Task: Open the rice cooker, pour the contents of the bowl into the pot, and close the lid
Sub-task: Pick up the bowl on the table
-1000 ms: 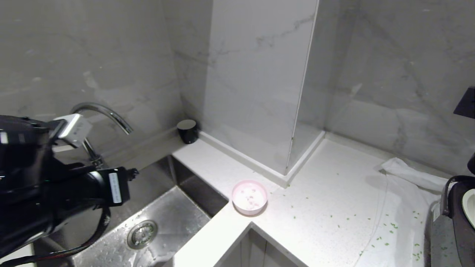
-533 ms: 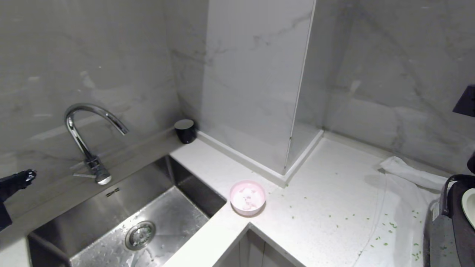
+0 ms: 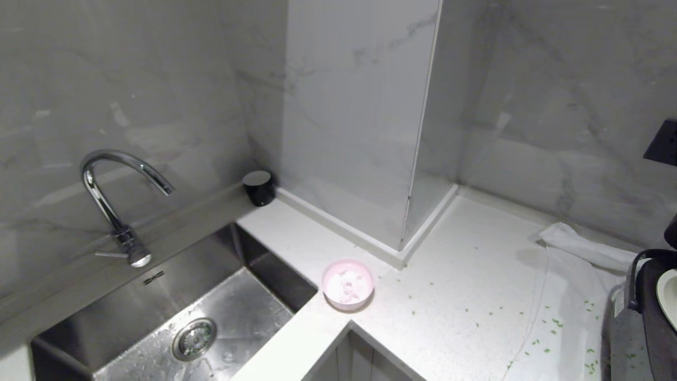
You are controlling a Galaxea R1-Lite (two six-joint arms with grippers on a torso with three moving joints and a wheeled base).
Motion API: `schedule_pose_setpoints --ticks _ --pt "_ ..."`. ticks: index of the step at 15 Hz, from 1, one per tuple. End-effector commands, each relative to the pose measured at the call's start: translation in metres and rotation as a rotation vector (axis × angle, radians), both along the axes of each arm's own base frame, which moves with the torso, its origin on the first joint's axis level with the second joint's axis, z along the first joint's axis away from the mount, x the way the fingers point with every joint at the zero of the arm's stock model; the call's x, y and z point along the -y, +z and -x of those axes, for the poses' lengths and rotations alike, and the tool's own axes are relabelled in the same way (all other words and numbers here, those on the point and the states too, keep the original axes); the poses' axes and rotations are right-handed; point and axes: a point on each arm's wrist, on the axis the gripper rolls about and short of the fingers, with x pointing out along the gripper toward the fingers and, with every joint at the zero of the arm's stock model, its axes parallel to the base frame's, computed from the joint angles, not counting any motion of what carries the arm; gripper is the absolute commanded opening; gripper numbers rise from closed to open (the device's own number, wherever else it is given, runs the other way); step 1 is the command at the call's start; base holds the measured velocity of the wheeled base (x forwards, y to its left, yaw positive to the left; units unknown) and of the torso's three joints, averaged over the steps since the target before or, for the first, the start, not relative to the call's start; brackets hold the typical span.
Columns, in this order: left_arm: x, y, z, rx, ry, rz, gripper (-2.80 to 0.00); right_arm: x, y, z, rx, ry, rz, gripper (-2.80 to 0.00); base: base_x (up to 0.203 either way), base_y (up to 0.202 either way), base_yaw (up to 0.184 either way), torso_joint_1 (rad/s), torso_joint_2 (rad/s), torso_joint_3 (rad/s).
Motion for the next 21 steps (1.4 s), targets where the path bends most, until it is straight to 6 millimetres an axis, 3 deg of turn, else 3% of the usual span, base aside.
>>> schedule_pose_setpoints --ticks 1,4,9,13,16,21 --pt "0.004 -0.014 -0.010 -0.072 -0.100 0.012 -2.80 0.000 0.000 0.000 -0.002 0.001 0.001 -2.80 0.000 0.000 0.000 0.000 0.00 0.000" --pt "0.016 -0.025 -0.060 -0.243 -0.155 0.082 -2.80 0.000 0.000 0.000 -0.001 0.001 0.001 -2.80 0.000 0.000 0.000 0.000 0.00 0.000" --pt "0.047 -0.025 -0.164 -0.238 -0.138 0.103 -2.80 0.000 0.000 0.000 0.000 0.001 0.001 -2.80 0.000 0.000 0.000 0.000 0.00 0.000" --pt "0.073 -0.025 -0.217 -0.215 0.044 0.045 -2.80 0.000 0.000 0.000 -0.002 0.001 0.000 -2.80 0.000 0.000 0.000 0.000 0.00 0.000" --pt "0.072 -0.003 -0.222 -0.151 0.234 -0.024 -2.80 0.000 0.000 0.000 -0.002 0.001 0.001 -2.80 0.000 0.000 0.000 0.000 0.00 0.000" --pt "0.045 0.035 -0.184 -0.101 0.438 -0.180 -2.80 0.000 0.000 0.000 -0.002 0.001 0.001 -2.80 0.000 0.000 0.000 0.000 0.00 0.000"
